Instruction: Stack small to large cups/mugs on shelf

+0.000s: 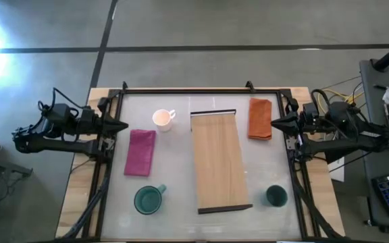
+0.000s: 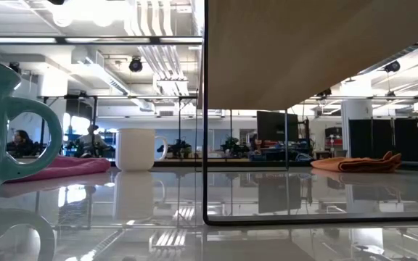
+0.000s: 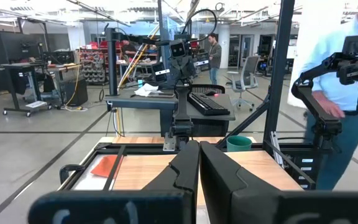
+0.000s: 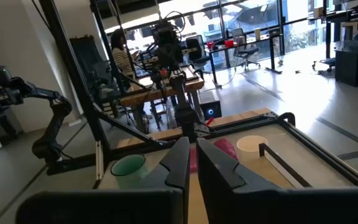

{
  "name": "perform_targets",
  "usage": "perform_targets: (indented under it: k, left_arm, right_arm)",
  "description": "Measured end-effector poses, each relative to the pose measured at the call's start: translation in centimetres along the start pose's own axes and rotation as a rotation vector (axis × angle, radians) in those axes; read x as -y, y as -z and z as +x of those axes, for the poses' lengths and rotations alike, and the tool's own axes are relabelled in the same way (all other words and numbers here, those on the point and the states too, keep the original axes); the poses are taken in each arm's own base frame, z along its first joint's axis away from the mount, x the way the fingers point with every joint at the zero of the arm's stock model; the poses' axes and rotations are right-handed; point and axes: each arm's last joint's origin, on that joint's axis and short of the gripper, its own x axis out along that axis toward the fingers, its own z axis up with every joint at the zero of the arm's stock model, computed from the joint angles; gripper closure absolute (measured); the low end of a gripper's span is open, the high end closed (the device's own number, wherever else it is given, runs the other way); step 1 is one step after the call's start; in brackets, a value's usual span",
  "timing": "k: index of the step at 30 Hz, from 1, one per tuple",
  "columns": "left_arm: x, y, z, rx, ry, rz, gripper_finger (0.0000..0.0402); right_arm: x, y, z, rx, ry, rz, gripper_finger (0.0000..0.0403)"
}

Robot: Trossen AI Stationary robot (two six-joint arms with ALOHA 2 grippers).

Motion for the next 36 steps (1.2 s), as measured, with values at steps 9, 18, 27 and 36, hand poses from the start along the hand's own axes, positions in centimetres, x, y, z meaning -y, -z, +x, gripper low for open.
perform_targets:
  k: [9,18,27,36]
  left_arm:
    - [0.0,0.0,0.0,0.0,0.0,0.0,0.0402]
    - [0.0,0.0,0.0,0.0,0.0,0.0,0.0402]
    - [0.0,0.0,0.0,0.0,0.0,0.0,0.0402]
    - [0.0,0.0,0.0,0.0,0.0,0.0,0.0402]
  right_arm:
    - [0.0,0.0,0.0,0.0,0.001,0.0,0.038]
    - [0.0,0.0,0.0,0.004,0.0,0.0,0.038]
    - [-0.1,-0.4,0.0,0.041,-0.01,0.023,0.038]
    - [-0.4,-1.9,1.3,0.176,-0.061,0.245,0.038]
